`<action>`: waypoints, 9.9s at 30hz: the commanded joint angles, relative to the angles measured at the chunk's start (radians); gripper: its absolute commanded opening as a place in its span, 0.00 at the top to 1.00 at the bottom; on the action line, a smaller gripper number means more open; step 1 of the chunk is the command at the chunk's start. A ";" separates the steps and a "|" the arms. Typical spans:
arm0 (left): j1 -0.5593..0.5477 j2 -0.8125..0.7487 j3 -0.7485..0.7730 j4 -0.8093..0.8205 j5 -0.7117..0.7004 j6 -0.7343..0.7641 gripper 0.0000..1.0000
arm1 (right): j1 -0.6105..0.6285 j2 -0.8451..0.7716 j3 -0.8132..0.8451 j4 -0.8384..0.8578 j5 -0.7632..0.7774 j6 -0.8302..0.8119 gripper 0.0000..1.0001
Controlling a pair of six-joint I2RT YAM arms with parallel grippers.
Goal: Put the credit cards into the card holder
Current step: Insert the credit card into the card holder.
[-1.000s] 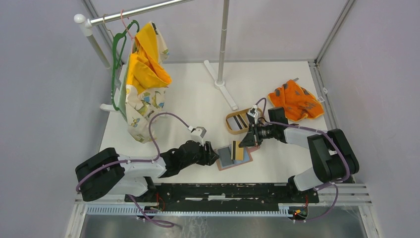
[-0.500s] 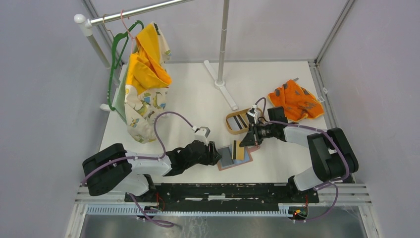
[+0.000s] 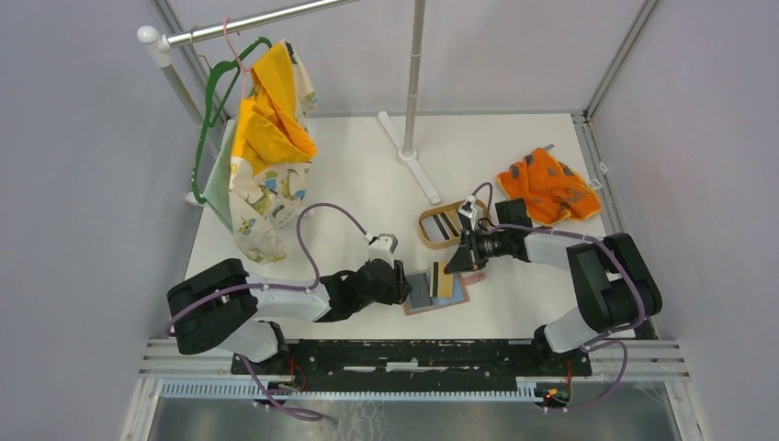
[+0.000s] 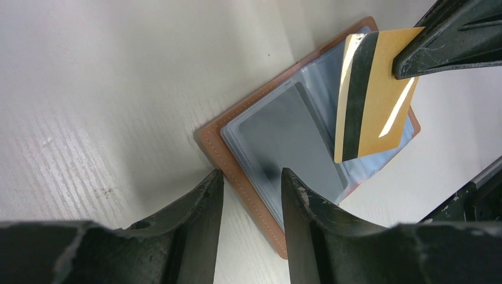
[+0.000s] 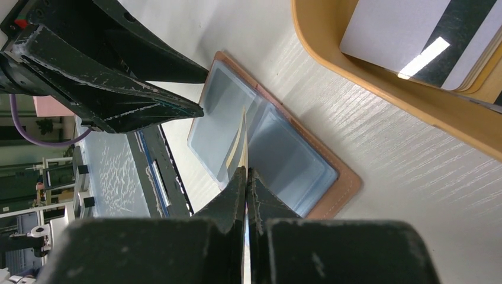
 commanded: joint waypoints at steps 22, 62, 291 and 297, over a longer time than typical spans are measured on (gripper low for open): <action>-0.028 0.052 0.076 -0.084 -0.078 -0.039 0.61 | 0.017 0.000 -0.072 0.140 0.074 0.101 1.00; -0.029 0.080 0.113 -0.080 -0.064 -0.006 0.62 | 0.044 0.064 -0.080 0.086 0.159 0.112 1.00; -0.195 0.203 0.515 -0.295 -0.323 0.095 0.34 | 0.019 -0.157 0.173 -0.261 0.081 -0.485 0.50; -0.044 -0.005 0.255 -0.056 -0.108 0.201 0.39 | 0.075 -0.353 0.012 -0.223 -0.031 -1.104 0.77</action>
